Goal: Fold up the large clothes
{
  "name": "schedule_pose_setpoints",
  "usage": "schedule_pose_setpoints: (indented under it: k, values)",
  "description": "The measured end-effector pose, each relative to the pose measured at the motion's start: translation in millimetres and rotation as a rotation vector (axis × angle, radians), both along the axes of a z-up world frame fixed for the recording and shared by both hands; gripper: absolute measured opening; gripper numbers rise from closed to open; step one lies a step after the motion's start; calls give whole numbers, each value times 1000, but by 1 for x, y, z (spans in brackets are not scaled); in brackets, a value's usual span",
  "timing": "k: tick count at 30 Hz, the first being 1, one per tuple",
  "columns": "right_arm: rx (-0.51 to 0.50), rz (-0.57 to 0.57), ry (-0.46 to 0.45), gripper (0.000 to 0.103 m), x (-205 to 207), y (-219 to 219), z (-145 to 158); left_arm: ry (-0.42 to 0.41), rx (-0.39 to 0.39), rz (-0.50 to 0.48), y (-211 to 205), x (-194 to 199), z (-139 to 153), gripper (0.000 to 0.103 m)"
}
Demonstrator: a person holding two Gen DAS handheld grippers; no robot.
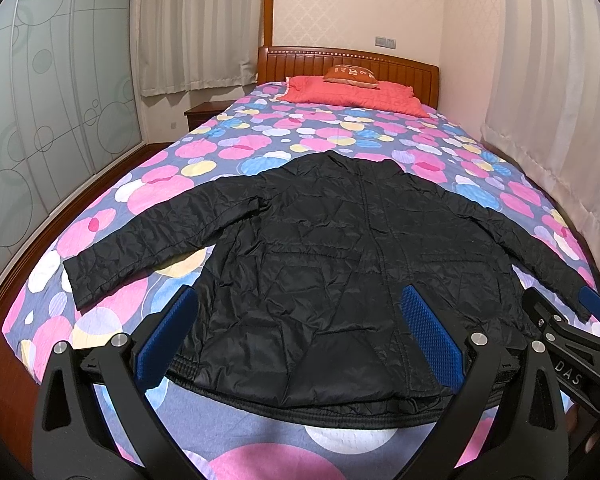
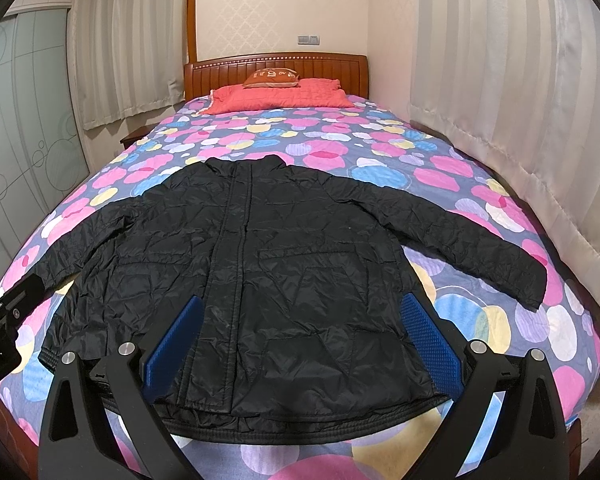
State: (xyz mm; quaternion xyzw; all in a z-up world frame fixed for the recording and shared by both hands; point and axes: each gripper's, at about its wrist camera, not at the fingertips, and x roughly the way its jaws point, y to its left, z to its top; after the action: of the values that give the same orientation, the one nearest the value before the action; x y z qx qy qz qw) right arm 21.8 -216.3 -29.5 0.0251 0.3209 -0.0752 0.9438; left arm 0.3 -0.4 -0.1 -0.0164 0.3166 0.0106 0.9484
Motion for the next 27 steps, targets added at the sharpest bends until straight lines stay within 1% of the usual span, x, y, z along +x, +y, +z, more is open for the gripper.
schedule_pose_setpoints:
  k: [21, 23, 24, 27]
  values:
    - [-2, 1, 1, 98, 0, 1, -3, 4, 0, 0, 0, 0, 0, 101]
    - [0, -1, 2, 98, 0, -2, 3, 8, -6, -1, 0, 1, 0, 101]
    - [5, -4, 4, 98, 1, -4, 5, 14, -14, -3, 4, -2, -5, 101]
    - [21, -17, 19, 98, 3, -8, -5, 42, -28, -5, 15, -2, -22, 101]
